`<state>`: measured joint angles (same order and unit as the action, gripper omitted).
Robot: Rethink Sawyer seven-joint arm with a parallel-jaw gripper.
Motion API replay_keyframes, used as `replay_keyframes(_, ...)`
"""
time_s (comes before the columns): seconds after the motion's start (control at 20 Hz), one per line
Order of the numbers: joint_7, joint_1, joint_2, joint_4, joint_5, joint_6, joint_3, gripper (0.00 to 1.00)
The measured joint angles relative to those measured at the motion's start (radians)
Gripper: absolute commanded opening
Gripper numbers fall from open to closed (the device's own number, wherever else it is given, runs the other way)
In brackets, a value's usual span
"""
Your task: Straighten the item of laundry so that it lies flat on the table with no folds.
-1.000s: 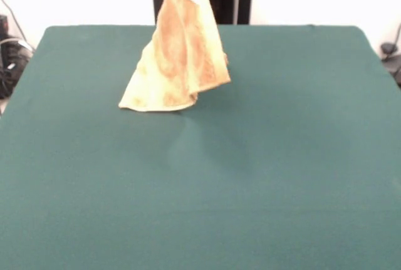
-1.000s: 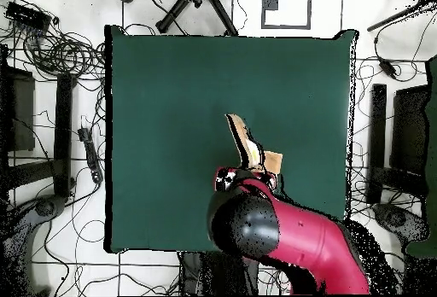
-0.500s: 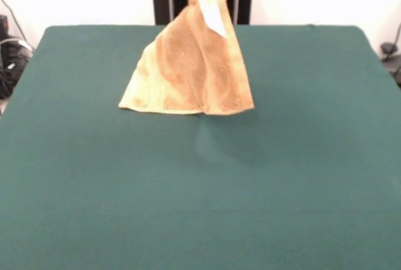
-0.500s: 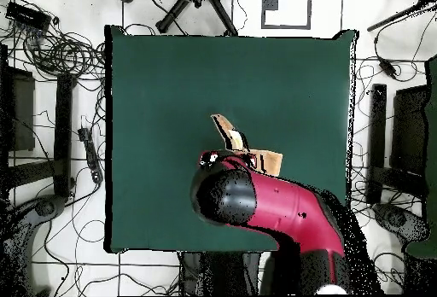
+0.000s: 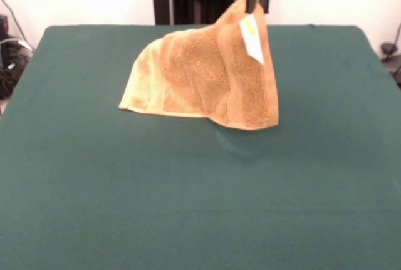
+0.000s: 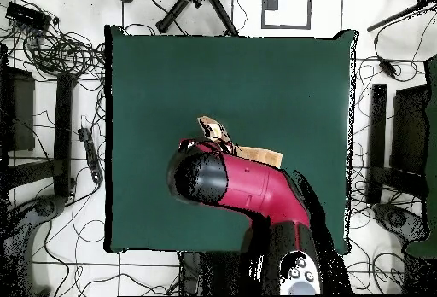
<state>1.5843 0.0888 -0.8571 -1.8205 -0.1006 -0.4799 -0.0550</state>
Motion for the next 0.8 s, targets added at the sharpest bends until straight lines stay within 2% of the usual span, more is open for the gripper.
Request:
replay_keyframes(0.45,0.016,-0.031,0.049,0.014,-0.086,0.002,-0.012,0.0)
replay_keyframes(0.8,0.076,-0.101,0.078,0.019,-0.143,0.002,-0.029,0.0)
